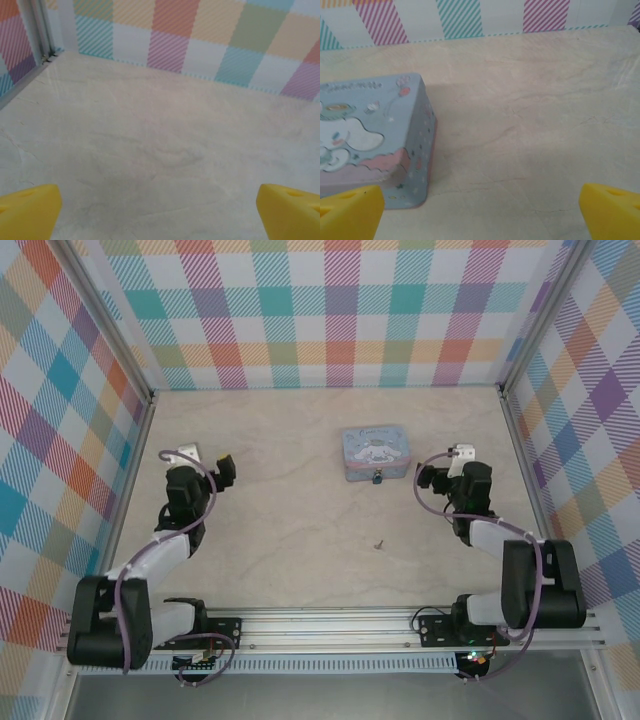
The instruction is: Unlock a padlock with a key
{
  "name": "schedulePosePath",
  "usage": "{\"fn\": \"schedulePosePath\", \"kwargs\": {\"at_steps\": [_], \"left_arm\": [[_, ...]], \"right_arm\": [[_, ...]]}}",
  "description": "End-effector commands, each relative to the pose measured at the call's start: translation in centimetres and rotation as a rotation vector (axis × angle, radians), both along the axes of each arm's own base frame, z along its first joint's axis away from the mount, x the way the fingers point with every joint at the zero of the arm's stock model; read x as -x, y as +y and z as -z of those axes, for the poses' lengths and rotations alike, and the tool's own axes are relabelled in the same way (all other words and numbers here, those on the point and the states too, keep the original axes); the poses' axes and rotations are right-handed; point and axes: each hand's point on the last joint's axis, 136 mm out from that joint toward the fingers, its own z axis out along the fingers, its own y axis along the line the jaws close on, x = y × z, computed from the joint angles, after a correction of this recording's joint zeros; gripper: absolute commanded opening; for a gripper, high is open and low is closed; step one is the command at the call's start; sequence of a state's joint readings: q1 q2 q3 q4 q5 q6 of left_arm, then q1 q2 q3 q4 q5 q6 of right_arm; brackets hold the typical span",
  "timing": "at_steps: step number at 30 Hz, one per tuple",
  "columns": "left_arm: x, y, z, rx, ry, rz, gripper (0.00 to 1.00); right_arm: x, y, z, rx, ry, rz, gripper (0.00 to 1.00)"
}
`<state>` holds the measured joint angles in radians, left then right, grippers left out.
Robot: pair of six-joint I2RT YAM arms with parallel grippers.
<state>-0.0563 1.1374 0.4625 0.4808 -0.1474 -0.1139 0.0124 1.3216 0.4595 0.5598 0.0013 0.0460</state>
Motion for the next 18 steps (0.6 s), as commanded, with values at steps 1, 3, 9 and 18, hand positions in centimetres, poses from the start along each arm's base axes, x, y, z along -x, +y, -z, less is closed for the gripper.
{"fn": "schedulePosePath", "kwargs": {"at_steps": [1, 3, 9, 18], "left_arm": [[1.4, 0.4, 0.1, 0.146, 0.070, -0.055, 1.00], [1.7, -0.6, 0.0, 0.221, 0.107, -0.019, 1.00], [1.0, -5.0, 0.8, 0.382, 0.273, 0.138, 1.00], [-1.6, -13.1, 2.0, 0.433, 0.424, 0.347, 0.97]], "right_arm": [[1.0, 0.8, -0.5, -0.085, 0.101, -0.022, 1.00], [1.5, 1.7, -1.3, -0.151, 0.150, -0.044, 1.00], [2.3, 5.1, -3.2, -0.357, 0.290, -0.161, 1.00], [0.1, 6.7, -2.4, -0.507, 0.408, -0.199, 1.00]]}}
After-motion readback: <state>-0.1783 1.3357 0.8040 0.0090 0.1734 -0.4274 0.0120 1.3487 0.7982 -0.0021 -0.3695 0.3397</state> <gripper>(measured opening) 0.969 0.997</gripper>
